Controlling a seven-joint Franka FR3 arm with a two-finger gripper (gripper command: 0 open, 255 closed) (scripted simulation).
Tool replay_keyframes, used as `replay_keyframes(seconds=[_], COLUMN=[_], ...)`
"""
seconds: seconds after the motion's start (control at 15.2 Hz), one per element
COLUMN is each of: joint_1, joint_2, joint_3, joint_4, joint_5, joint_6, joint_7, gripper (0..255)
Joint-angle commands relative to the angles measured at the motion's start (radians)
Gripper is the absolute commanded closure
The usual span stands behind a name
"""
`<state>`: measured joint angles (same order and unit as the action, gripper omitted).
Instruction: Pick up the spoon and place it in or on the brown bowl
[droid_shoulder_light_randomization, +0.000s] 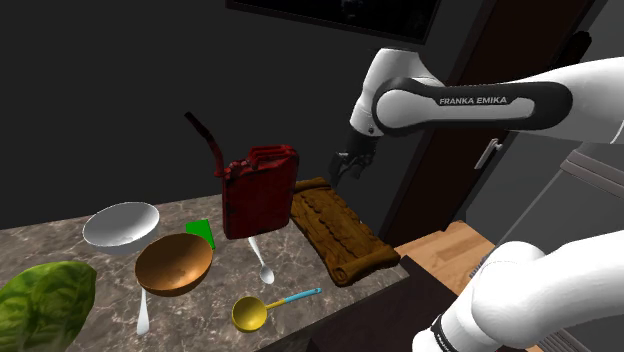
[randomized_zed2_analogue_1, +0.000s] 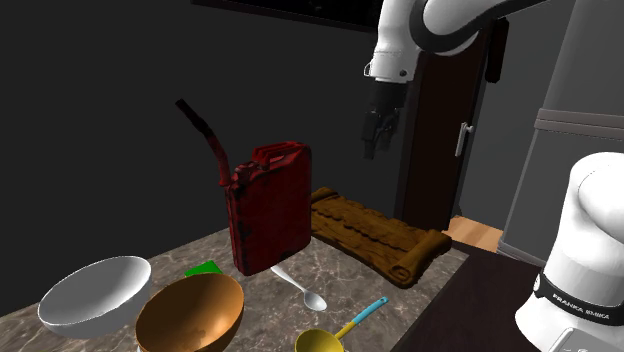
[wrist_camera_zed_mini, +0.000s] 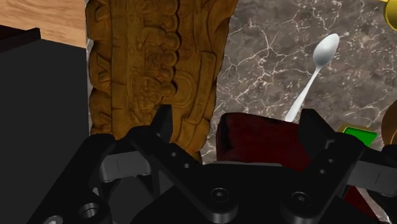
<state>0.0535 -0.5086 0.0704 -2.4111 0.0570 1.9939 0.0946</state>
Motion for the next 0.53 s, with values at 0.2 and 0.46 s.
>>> replay_keyframes(seconds=[0.2,0.46], joint_1=[0.015,0.030], joint_2=[0.156,0.292], joint_3=[0.037,0.065], joint_4=[0.013,0.043], joint_5=[0.039,0.066], joint_6=[0.107,0.187], joint_7=[0.069,0.123], gripper=[0,0])
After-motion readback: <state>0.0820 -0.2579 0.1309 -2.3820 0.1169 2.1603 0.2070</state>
